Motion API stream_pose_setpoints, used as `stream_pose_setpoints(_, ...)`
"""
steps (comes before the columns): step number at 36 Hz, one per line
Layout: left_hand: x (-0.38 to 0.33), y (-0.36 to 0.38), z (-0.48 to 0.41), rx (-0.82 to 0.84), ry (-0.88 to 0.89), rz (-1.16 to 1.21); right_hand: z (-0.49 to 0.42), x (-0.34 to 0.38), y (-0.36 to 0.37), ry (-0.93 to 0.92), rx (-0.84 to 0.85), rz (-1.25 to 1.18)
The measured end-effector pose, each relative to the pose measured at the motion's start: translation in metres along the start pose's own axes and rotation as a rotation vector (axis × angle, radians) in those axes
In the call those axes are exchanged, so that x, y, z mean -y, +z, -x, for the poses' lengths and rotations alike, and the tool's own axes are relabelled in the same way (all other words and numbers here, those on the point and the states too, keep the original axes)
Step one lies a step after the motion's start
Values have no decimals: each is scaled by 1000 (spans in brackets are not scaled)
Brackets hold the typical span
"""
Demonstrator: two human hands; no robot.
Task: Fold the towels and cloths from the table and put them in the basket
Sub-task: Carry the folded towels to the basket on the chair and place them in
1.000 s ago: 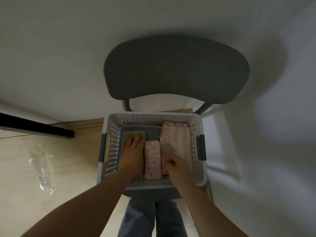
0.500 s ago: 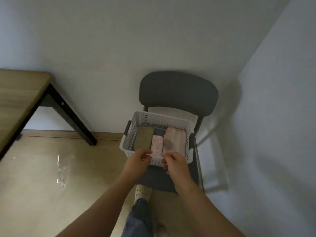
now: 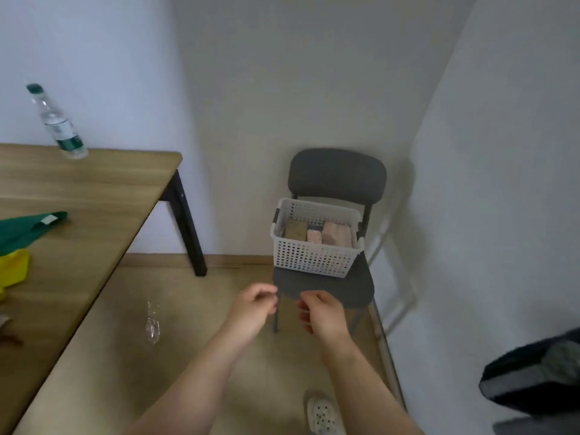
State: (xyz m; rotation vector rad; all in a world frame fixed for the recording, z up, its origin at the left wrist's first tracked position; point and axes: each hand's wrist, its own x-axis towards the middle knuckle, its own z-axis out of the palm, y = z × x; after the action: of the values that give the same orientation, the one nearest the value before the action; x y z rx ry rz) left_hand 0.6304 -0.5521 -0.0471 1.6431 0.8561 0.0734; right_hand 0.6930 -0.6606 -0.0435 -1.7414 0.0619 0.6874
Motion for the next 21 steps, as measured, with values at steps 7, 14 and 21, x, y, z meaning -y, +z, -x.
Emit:
stream_pose_setpoints(7, 67, -54, 110, -5, -6, 17, 127, -61, 48, 74, 21, -42)
stream_pose_setpoints(14, 118, -109, 199, -99, -4, 35, 222, -100, 83, 69, 93, -11)
stream_pose_setpoints(21, 180, -132, 306, -144, -31, 62, 326, -157, 96, 40, 160, 11)
